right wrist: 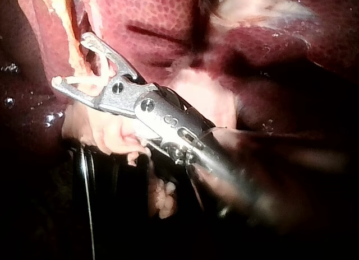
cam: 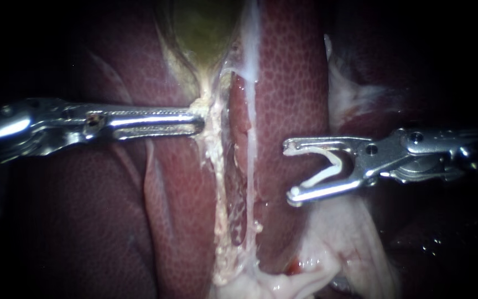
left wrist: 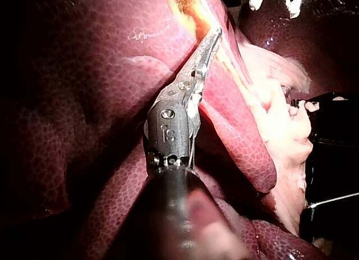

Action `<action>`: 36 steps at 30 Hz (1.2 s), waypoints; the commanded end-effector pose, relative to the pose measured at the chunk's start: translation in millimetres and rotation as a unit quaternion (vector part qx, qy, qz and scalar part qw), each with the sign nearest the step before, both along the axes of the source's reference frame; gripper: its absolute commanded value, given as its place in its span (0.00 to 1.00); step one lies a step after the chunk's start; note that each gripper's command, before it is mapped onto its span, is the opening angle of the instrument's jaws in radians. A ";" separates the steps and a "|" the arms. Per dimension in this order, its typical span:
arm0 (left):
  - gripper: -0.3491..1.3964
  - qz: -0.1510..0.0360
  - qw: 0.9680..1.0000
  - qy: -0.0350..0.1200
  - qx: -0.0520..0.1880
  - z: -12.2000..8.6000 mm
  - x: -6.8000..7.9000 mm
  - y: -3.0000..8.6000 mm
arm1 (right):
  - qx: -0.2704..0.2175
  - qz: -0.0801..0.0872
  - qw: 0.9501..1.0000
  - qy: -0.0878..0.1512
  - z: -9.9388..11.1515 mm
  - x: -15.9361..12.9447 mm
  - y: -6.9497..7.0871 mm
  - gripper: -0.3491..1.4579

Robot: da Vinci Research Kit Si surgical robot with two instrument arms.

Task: Grabbing gallbladder

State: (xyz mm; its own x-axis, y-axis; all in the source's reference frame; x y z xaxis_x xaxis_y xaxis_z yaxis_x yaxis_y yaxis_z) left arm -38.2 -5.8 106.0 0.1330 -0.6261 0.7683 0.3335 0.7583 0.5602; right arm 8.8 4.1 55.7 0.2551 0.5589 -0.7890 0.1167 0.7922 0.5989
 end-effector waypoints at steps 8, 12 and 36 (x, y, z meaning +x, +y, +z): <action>0.00 -0.013 1.000 0.008 0.007 -2.3 3.0 2.1 | 0.000 0.000 1.000 0.000 0.0 -0.1 0.0 0.52; 0.00 -0.023 1.000 0.006 0.012 -3.3 4.4 3.0 | 0.000 0.000 1.000 0.000 0.0 -0.1 0.0 0.52; 0.00 -0.035 0.999 0.008 0.006 -4.6 6.1 3.7 | 0.000 0.000 1.000 0.000 0.0 0.0 0.0 0.52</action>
State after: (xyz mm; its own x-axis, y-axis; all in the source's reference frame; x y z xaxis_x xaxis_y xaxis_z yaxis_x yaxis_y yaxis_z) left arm -32.1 -2.2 101.4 0.1012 -0.6431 0.7591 0.3940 0.7265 0.5630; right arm 8.7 4.1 55.8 0.2547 0.5586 -0.7893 0.1168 0.7925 0.5986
